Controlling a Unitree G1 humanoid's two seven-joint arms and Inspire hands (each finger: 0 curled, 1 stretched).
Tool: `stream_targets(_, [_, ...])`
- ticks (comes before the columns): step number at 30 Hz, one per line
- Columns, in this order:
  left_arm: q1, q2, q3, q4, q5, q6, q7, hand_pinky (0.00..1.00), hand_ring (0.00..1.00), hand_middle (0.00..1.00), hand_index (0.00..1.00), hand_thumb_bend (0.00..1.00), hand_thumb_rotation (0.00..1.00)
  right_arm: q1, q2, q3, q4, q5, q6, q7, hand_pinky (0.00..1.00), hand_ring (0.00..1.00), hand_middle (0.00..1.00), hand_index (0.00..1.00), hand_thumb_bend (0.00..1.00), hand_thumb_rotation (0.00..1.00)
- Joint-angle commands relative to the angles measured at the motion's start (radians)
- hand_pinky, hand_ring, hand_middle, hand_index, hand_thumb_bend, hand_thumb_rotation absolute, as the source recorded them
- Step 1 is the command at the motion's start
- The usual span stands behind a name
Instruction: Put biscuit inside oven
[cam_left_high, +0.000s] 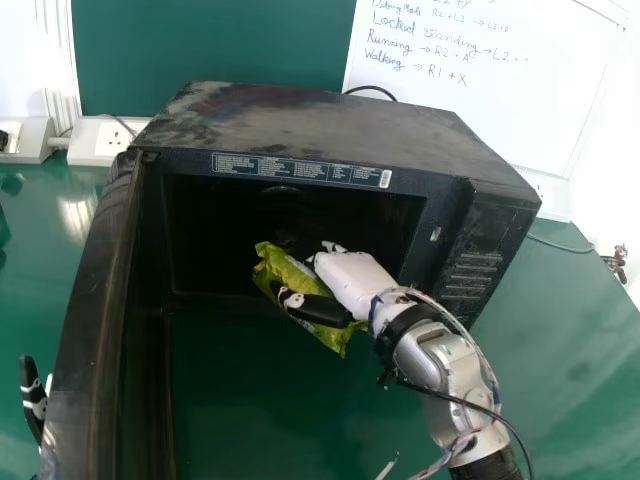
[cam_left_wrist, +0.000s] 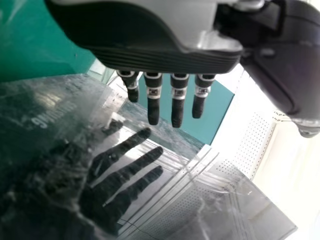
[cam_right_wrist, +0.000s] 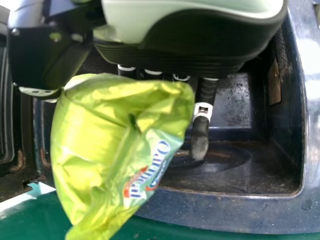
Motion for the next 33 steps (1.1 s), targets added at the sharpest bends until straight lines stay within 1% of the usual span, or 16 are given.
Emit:
stream_targets(1, [0.019, -0.050, -0.008, -0.018, 0.000, -0.005, 0.007, 0.82, 0.89, 0.90, 0.96, 0.95, 0.64, -0.037, 0.015, 0.009, 0.015, -0.003, 0.000, -0.024, 0.19, 0.27, 0.41, 0.49, 0.53, 0.00])
stream_targets(5, [0.027, -0.039, 0.005, -0.023, 0.006, -0.005, 0.014, 0.83, 0.89, 0.90, 0.96, 0.96, 0.65, -0.052, 0.027, 0.008, 0.047, 0.003, -0.002, -0.035, 0.19, 0.27, 0.40, 0.50, 0.53, 0.00])
stream_targets(10, [0.033, -0.018, 0.035, -0.023, 0.004, -0.003, 0.016, 0.82, 0.89, 0.90, 0.96, 0.97, 0.66, -0.069, 0.029, 0.011, 0.084, 0.006, -0.023, -0.060, 0.16, 0.24, 0.40, 0.49, 0.53, 0.00])
stream_targets(11, [0.036, -0.015, 0.040, -0.024, 0.004, -0.002, 0.016, 0.81, 0.89, 0.90, 0.95, 0.97, 0.66, -0.074, 0.030, 0.012, 0.093, 0.005, -0.023, -0.066, 0.17, 0.24, 0.40, 0.49, 0.53, 0.00])
stream_targets(14, [0.042, -0.009, 0.052, -0.022, 0.005, -0.002, 0.010, 0.83, 0.90, 0.91, 0.95, 0.97, 0.67, -0.094, 0.038, 0.015, 0.125, 0.003, -0.015, -0.073, 0.21, 0.28, 0.42, 0.49, 0.53, 0.00])
stream_targets(17, [0.047, -0.009, 0.059, -0.026, 0.007, 0.001, 0.009, 0.84, 0.90, 0.91, 0.94, 0.98, 0.67, -0.119, 0.051, 0.016, 0.162, 0.005, -0.006, -0.085, 0.23, 0.30, 0.42, 0.50, 0.53, 0.00])
stream_targets(21, [0.048, -0.010, 0.065, -0.023, 0.017, -0.005, 0.005, 0.85, 0.90, 0.91, 0.95, 0.97, 0.68, -0.147, 0.064, 0.022, 0.211, 0.004, -0.005, -0.107, 0.19, 0.26, 0.41, 0.50, 0.53, 0.00])
stream_targets(25, [0.048, -0.011, 0.067, -0.025, 0.021, -0.005, 0.006, 0.85, 0.90, 0.91, 0.95, 0.97, 0.69, -0.180, 0.076, 0.033, 0.273, 0.001, -0.004, -0.131, 0.18, 0.25, 0.41, 0.50, 0.53, 0.00])
stream_targets(29, [0.051, -0.013, 0.066, -0.029, 0.012, 0.000, 0.002, 0.85, 0.90, 0.91, 0.95, 0.97, 0.68, -0.222, 0.078, 0.051, 0.353, -0.002, -0.030, -0.162, 0.18, 0.26, 0.42, 0.50, 0.53, 0.00])
stream_targets(33, [0.054, -0.014, 0.067, -0.029, 0.018, -0.004, 0.002, 0.85, 0.90, 0.91, 0.95, 0.96, 0.68, -0.260, 0.088, 0.062, 0.425, 0.004, -0.037, -0.189, 0.19, 0.26, 0.43, 0.50, 0.53, 0.00])
